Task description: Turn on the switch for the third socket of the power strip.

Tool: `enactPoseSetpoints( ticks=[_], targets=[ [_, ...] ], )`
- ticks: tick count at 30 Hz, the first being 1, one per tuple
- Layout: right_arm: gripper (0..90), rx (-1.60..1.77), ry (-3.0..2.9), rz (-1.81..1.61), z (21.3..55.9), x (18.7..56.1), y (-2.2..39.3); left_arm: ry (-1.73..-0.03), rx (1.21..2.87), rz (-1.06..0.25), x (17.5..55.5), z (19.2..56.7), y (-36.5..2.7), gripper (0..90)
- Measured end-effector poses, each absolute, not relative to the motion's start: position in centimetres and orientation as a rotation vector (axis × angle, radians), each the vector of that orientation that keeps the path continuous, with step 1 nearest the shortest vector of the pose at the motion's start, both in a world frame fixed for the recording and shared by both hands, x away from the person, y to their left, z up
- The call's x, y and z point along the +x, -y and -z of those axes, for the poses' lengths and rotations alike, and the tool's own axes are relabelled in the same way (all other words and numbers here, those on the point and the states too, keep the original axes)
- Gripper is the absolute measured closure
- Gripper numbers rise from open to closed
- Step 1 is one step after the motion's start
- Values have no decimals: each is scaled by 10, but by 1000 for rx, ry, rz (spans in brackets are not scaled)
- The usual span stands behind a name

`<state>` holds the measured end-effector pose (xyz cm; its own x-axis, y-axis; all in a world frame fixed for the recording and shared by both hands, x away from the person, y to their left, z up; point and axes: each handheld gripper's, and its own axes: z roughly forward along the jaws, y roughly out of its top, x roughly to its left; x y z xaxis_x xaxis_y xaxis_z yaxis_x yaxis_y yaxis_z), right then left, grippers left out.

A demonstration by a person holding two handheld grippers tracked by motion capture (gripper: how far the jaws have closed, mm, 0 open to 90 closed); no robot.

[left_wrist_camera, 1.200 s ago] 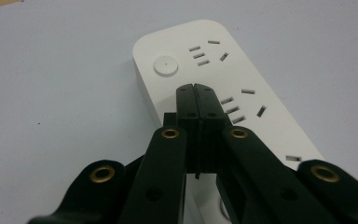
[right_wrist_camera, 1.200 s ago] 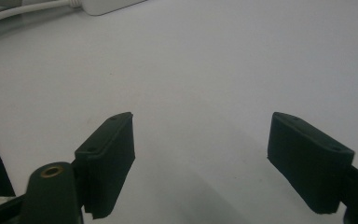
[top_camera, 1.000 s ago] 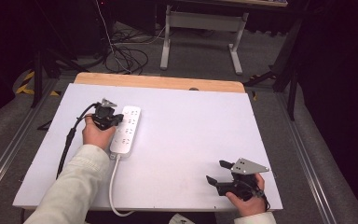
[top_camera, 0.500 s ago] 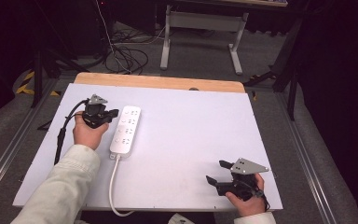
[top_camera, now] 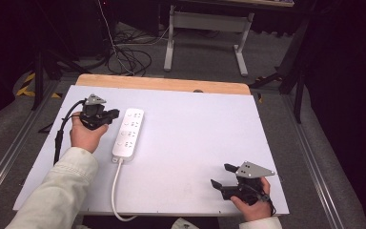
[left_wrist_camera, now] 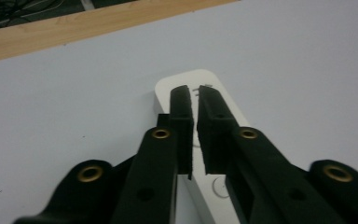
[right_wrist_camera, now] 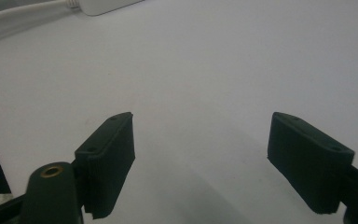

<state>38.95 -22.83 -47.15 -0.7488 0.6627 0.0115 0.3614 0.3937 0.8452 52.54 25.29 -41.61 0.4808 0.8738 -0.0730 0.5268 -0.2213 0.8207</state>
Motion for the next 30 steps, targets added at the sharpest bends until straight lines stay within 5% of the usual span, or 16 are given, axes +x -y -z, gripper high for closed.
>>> enactPoseSetpoints(
  ticks=[11, 30],
  targets=[
    [238, 894, -2323, -1294, 471, 389, 229, -1121, 1819, -493, 510, 399, -259, 597],
    [238, 896, -2318, -1303, 470, 389, 229, -979, 1795, -383, 458, 365, -273, 337]
  ],
)
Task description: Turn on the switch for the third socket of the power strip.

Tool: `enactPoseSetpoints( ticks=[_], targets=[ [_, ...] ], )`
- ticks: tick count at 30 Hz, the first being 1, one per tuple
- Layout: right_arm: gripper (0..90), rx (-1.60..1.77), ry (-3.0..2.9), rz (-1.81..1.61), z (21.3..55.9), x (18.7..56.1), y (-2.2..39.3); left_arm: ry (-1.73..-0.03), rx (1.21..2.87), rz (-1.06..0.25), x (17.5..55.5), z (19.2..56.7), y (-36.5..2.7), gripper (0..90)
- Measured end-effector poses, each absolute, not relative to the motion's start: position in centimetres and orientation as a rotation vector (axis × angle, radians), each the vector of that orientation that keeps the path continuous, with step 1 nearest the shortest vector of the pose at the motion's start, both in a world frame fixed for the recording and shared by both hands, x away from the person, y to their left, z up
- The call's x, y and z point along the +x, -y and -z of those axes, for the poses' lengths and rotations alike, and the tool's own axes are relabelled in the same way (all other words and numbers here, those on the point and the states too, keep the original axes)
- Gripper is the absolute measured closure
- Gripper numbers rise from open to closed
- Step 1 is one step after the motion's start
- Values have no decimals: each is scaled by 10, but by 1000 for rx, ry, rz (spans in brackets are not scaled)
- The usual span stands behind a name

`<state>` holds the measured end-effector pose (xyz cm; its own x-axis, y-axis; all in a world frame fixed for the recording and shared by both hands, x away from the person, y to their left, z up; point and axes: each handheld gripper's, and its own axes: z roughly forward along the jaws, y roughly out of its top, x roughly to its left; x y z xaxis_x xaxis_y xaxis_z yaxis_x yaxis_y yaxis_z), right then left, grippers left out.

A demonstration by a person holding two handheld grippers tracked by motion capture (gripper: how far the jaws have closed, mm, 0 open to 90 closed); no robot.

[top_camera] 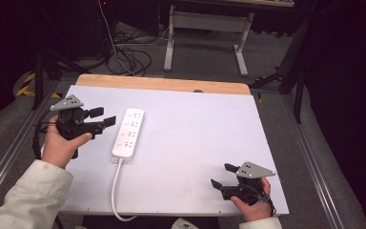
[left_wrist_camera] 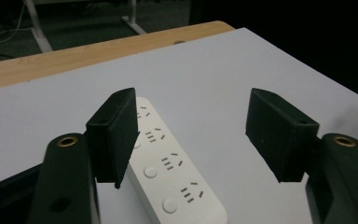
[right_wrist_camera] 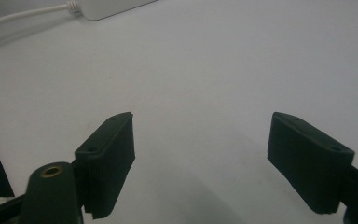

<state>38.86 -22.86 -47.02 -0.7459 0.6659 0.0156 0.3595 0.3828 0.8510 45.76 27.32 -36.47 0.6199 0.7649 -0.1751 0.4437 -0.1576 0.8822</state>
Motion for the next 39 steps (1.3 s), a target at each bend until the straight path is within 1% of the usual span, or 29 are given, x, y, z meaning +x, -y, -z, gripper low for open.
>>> enactPoseSetpoints(
  ticks=[6, 11, 14, 20, 23, 27, 32, 39],
  targets=[
    [238, 901, -2316, -1306, 470, 388, 229, -920, 1817, -411, 432, 364, -276, 270],
    [238, 903, -2314, -1313, 469, 388, 228, -879, 1858, -471, 412, 369, -281, 253],
    [238, 900, -2319, -1314, 470, 388, 227, -868, 1848, -463, 401, 375, -287, 243],
    [238, 905, -2318, -1312, 470, 388, 227, -870, 1850, -498, 383, 391, -297, 231],
    [238, 906, -2317, -1314, 470, 388, 227, -881, 1842, -494, 376, 400, -301, 228],
    [238, 906, -2320, -1311, 470, 388, 227, -905, 1812, -416, 369, 412, -306, 229],
    [238, 907, -2319, -1307, 470, 388, 227, -899, 1796, -439, 360, 427, -312, 229],
    [238, 907, -2320, -1301, 470, 388, 227, -890, 1803, -422, 355, 448, -318, 209]
  ],
)
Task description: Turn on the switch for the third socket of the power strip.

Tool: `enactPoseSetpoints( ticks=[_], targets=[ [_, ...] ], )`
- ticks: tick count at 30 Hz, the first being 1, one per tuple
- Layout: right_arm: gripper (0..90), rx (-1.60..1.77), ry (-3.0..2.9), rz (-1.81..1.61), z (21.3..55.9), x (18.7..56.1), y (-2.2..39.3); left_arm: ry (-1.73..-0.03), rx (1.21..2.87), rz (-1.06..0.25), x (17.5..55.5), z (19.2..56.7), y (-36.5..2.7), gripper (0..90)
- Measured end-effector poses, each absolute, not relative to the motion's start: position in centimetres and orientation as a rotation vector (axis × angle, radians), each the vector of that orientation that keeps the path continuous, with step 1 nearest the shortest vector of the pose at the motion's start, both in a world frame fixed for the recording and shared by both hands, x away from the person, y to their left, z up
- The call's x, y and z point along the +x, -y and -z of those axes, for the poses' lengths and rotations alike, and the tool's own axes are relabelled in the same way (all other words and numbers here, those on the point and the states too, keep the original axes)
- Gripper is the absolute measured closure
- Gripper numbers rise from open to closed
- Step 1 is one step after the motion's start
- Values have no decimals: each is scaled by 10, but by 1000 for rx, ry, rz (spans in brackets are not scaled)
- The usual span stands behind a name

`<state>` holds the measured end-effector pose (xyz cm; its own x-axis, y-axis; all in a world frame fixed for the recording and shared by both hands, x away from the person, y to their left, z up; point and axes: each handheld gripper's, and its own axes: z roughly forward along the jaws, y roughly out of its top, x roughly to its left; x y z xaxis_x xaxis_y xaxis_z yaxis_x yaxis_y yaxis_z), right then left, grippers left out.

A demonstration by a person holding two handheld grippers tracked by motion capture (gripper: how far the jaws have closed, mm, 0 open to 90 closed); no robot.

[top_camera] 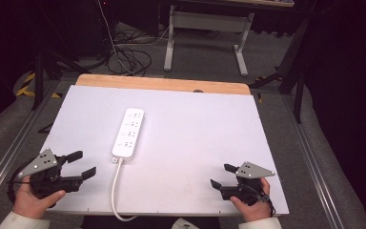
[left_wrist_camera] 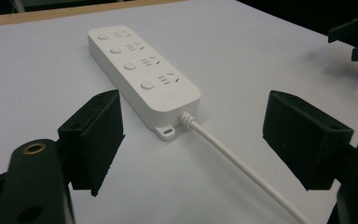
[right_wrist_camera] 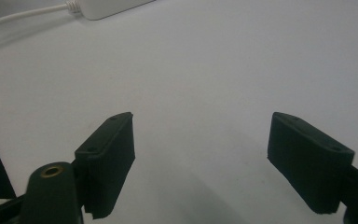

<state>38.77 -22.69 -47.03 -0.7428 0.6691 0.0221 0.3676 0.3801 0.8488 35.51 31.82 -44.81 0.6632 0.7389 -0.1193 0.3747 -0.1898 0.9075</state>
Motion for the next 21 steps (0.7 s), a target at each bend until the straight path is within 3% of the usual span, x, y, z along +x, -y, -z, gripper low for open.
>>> enactPoseSetpoints(
  ticks=[21],
  targets=[
    [238, 901, -2321, -1289, 471, 387, 228, -883, 1813, -453, 342, 478, -328, 219]
  ],
)
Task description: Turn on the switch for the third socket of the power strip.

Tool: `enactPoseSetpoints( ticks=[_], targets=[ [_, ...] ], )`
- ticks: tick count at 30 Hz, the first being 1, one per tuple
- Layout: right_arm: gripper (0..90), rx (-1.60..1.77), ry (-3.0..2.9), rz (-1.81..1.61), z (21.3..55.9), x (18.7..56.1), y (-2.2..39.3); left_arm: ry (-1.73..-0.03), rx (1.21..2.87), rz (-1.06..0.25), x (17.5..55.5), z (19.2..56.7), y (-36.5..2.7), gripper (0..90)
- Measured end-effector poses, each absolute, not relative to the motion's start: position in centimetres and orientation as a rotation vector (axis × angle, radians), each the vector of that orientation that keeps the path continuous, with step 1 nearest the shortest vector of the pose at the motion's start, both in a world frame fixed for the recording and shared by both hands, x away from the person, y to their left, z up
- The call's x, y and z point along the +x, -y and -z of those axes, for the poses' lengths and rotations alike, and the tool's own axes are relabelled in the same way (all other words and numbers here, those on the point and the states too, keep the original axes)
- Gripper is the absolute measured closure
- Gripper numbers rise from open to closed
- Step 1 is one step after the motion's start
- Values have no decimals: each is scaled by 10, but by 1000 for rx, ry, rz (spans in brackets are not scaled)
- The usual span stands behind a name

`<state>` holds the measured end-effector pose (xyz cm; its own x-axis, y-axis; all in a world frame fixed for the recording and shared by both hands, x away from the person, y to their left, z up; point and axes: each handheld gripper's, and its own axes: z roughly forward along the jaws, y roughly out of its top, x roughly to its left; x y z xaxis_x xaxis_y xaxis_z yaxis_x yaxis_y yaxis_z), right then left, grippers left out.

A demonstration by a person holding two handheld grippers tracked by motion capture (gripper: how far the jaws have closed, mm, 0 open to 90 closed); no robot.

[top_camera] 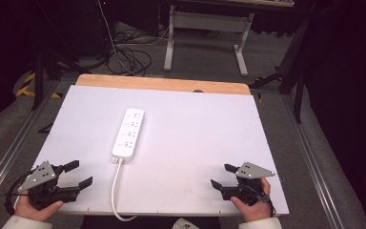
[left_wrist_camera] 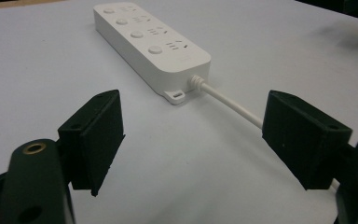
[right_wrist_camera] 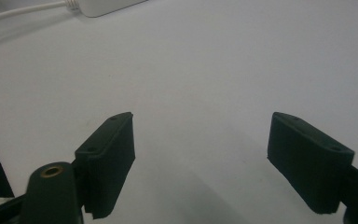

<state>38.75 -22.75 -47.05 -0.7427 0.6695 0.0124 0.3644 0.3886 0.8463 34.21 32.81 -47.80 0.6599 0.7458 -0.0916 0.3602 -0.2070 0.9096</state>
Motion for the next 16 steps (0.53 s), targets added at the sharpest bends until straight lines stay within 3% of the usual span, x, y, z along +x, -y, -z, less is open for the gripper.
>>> enactPoseSetpoints(
  ticks=[7, 16],
  targets=[
    [239, 903, -2319, -1287, 470, 387, 228, -958, 1807, -369, 347, 477, -330, 232],
    [238, 905, -2318, -1283, 471, 388, 228, -950, 1783, -414, 344, 476, -331, 223]
  ],
)
